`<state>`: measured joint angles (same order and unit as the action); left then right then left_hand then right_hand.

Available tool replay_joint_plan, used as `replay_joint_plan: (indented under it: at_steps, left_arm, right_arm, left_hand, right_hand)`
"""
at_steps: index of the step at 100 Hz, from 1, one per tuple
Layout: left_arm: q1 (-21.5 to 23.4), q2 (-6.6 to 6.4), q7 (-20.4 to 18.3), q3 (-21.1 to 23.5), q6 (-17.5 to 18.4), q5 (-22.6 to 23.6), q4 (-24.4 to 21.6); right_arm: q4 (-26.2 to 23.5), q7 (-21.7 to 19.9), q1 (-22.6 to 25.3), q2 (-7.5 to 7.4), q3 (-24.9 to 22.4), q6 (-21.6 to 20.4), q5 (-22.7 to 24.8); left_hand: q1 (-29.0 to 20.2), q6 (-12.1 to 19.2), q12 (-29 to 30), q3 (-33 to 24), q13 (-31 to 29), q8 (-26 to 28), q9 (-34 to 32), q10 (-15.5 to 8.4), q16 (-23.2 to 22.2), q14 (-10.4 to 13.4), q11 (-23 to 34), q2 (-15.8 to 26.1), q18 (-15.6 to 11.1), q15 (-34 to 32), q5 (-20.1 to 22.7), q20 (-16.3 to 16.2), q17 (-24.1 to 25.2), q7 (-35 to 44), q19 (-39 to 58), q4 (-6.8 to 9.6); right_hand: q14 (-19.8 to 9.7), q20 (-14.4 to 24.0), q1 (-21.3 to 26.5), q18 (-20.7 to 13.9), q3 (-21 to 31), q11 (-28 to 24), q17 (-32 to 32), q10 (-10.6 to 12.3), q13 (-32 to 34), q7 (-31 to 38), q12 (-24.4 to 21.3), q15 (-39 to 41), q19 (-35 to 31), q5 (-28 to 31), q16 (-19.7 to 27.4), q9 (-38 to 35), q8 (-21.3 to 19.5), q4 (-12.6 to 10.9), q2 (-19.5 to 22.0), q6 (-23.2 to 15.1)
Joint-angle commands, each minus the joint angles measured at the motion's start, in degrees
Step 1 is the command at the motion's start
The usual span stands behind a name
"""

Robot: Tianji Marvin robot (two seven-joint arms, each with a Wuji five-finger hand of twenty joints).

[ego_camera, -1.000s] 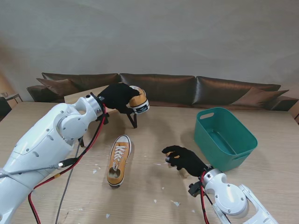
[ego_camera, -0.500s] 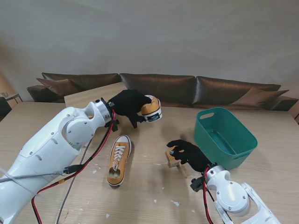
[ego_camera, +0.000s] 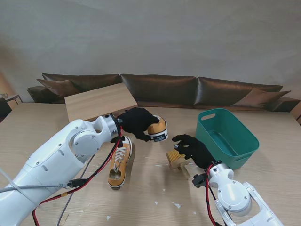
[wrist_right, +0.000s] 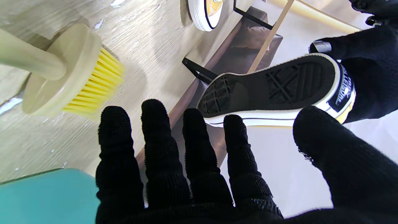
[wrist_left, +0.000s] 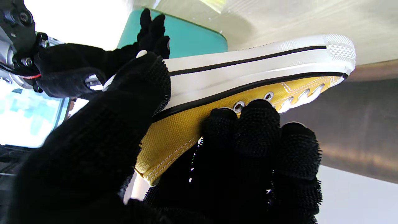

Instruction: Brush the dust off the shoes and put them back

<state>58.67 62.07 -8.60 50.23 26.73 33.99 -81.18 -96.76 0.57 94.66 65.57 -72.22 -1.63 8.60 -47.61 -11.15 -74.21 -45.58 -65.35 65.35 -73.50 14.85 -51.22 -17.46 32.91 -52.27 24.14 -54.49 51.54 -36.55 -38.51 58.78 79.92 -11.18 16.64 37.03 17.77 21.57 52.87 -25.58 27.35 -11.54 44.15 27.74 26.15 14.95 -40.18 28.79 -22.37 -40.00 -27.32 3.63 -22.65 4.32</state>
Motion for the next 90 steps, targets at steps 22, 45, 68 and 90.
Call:
replay_joint_plan:
  at_steps: [22,45,68,90]
  left_arm:
    - [0.84,-0.29,-2.24,-0.85,-0.81,0.40,1.61]
    - [0.66,-0.68,-4.41,-2.48,-1.83,-0.62,3.49]
    - [0.21,-0.59,-4.35,-4.69,-2.24,-0.87,5.60]
    - [1.88,-0.98,-6.01,-5.10,-5.06,-1.11,4.71]
  right_arm:
    - [-0.14,-0.01,0.12,0.50,0.44,-0.18,0.00]
    - [0.24,0.56,-0.12,0.65,0.80,-0.24,0.02]
    - [0.61,0.66,-0.33,0.71,1.01,-0.25,-0.22]
    - [0.87,0.80,-0.49,0.78,1.17,-0.20,-0.41]
  left_hand:
    - [-8.74,-7.95,-0.70,-3.25,1.44,8.28,0.80,-7.11,0.01,3.39,-2.04,5.75,-2.54,2.34,6.85,0.04,2.69,31.68,-1.95,3.36]
    - [-8.77,-8.02,-0.55,-2.17,2.07,8.41,1.15,-7.14,0.28,2.97,-2.58,5.98,-1.88,2.77,6.51,-0.14,3.87,31.15,-2.35,3.14]
    - [-8.24,-6.87,0.49,-0.93,2.07,8.41,1.05,-7.78,1.09,3.24,-3.56,6.03,-1.49,3.40,6.15,-0.52,4.07,30.31,-2.05,2.68]
    - [-7.65,-5.43,1.19,0.16,2.08,8.45,1.06,-8.13,1.65,3.32,-4.17,6.30,-1.21,3.39,4.87,-1.17,4.57,29.50,-1.22,2.32]
  right_hand:
    - [0.23,0.09,-1.33,1.20,-0.10,-0.56,-7.83,-1.18,1.40,-0.10,-0.22,0.69,-0.59,1.28,-0.78,-1.68,1.32,-0.25,1.19,0.22]
    - [0.31,-0.02,-1.38,1.26,-0.06,-0.57,-7.76,-1.23,1.64,-0.05,-0.22,0.81,-0.82,1.40,-0.81,-1.86,1.34,-0.20,1.23,0.25]
    - [0.38,-0.17,-1.39,1.27,-0.02,-0.56,-7.80,-1.37,1.70,-0.03,-0.23,0.86,-0.98,1.40,-0.82,-1.96,1.37,-0.17,1.31,0.29]
    - [0.42,-0.32,-1.42,1.30,-0.12,-0.55,-7.81,-1.36,1.81,-0.03,-0.24,0.90,-1.12,1.44,-0.82,-2.04,1.42,-0.16,1.35,0.34]
